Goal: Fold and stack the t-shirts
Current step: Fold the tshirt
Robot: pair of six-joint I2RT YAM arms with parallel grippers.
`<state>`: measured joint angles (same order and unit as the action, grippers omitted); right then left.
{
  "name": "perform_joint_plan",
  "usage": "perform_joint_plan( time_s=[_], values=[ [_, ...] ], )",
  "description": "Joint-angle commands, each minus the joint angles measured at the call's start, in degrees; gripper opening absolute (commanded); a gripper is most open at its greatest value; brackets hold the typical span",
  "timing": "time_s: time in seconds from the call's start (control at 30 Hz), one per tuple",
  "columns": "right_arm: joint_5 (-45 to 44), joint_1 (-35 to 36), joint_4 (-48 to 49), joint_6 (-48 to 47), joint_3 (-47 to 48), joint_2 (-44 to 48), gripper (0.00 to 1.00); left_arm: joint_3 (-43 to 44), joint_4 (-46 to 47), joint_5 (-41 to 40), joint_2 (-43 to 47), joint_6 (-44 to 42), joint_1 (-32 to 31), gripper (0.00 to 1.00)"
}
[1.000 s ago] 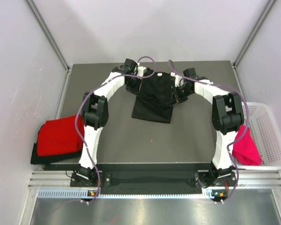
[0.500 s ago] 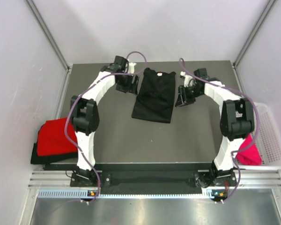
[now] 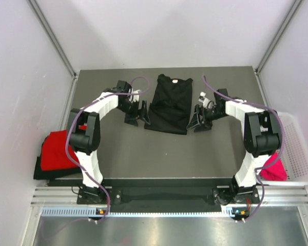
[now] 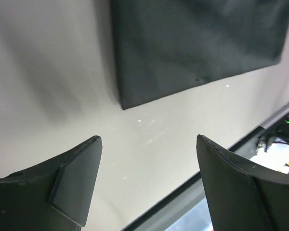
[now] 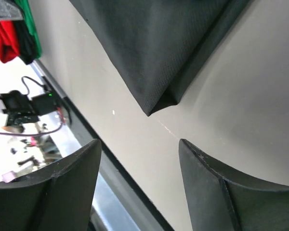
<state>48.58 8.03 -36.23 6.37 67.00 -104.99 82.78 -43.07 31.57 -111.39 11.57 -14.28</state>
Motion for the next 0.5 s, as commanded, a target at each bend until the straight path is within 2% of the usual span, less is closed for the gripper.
perform_joint_plan(
  time_s=[0.0,0.3,0.47],
  values=[
    [3.10,0.84,5.28,4.78,-1.95,-0.56,0.66,-0.25,3.52,4.02,0.04,1.78,0.05,0.83],
    [3.37,3.39,7.66,8.22,-1.08,-6.01,0.63,1.41,2.91,3.67,-5.50,2.93,0.05,0.80],
    [3.19,3.83,8.54,9.01,-1.35,-7.86,0.62,2.82,2.73,4.81,-8.57,3.10,0.13,0.74]
  ],
)
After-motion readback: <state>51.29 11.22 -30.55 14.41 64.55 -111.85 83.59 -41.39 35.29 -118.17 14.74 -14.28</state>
